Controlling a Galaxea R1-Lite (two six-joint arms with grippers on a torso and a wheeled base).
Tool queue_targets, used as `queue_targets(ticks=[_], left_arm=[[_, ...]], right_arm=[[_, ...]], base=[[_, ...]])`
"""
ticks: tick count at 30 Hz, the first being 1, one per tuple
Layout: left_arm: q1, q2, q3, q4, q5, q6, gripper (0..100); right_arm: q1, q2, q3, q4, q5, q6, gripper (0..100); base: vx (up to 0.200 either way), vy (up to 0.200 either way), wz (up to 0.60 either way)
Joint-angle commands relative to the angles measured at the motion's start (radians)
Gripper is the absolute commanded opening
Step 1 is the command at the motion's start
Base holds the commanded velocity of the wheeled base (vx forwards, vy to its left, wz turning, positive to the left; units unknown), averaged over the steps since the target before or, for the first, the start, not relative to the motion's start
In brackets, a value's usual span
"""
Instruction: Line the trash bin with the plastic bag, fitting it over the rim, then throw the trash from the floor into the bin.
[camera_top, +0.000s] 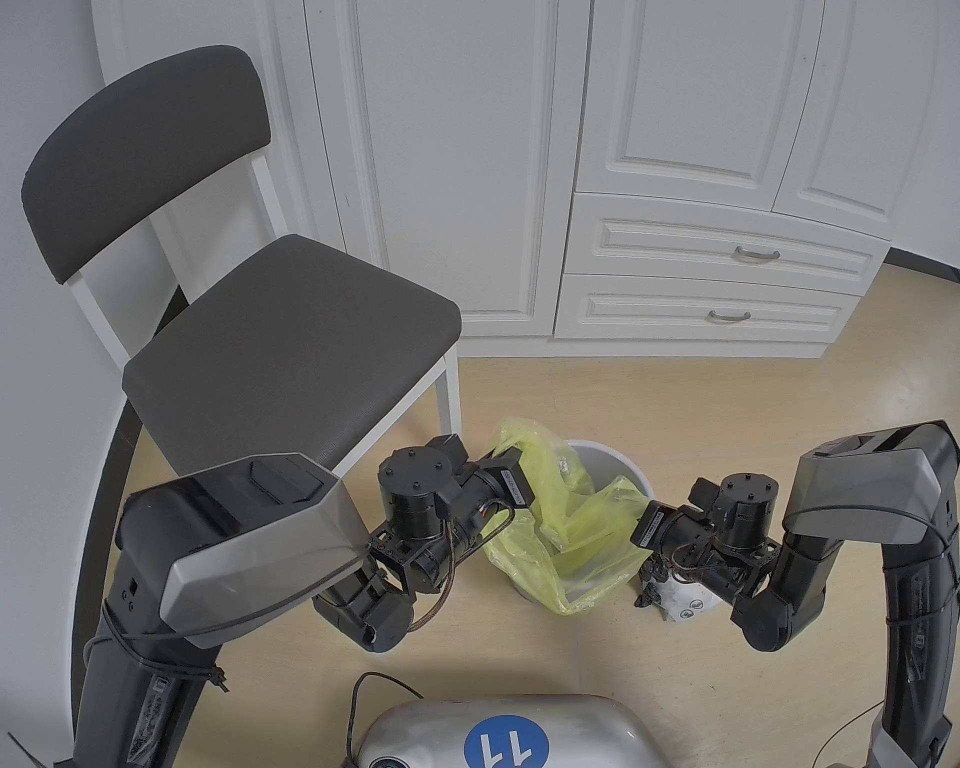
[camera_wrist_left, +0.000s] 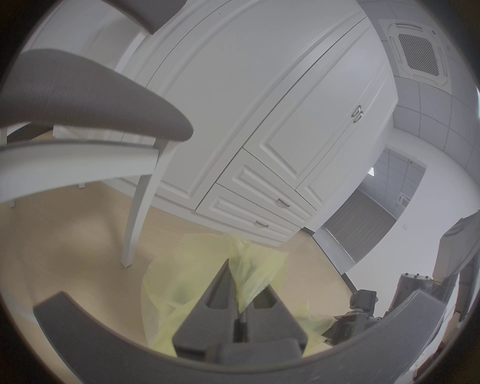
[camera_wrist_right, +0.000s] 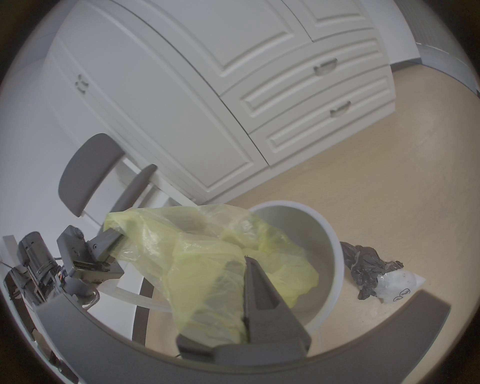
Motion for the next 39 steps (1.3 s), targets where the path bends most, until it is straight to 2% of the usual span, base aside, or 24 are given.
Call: queue_targets(ticks=[1,5,10,15,28,39], left_arm=[[-0.003,0.064,-0.031,0.001,0.000,-0.004,0],[-0.037,0.053,-0.040,0.007,0.000,-0.002,0],[-0.052,0.019,-0.109,0.117,-0.039,-0.009,0],[-0.055,0.042,-0.142,0.134,-0.039,-0.073,0],[-0.017,0.102,-0.207,0.156,-0.053,-0.098,0],[0.022,0.154,-0.262,0.168,-0.051,-0.098,0]], right_arm=[[-0.049,0.076,-0.010,-0.019,0.033,0.007,0],[-0.086,0.047,0.007,-0.019,0.066,0.008,0],[-0.098,-0.067,0.042,-0.019,0.085,0.005,0],[-0.081,-0.141,0.051,0.087,0.084,-0.004,0],[-0.079,0.016,-0.012,0.091,0.075,-0.004,0],[-0.081,0.017,-0.001,0.044,0.075,-0.006,0]], base=[[0.000,0.000,0.00],[0.000,0.000,0.00],[0.000,0.000,0.00],[0.000,0.000,0.00],[0.000,0.000,0.00],[0.000,0.000,0.00]])
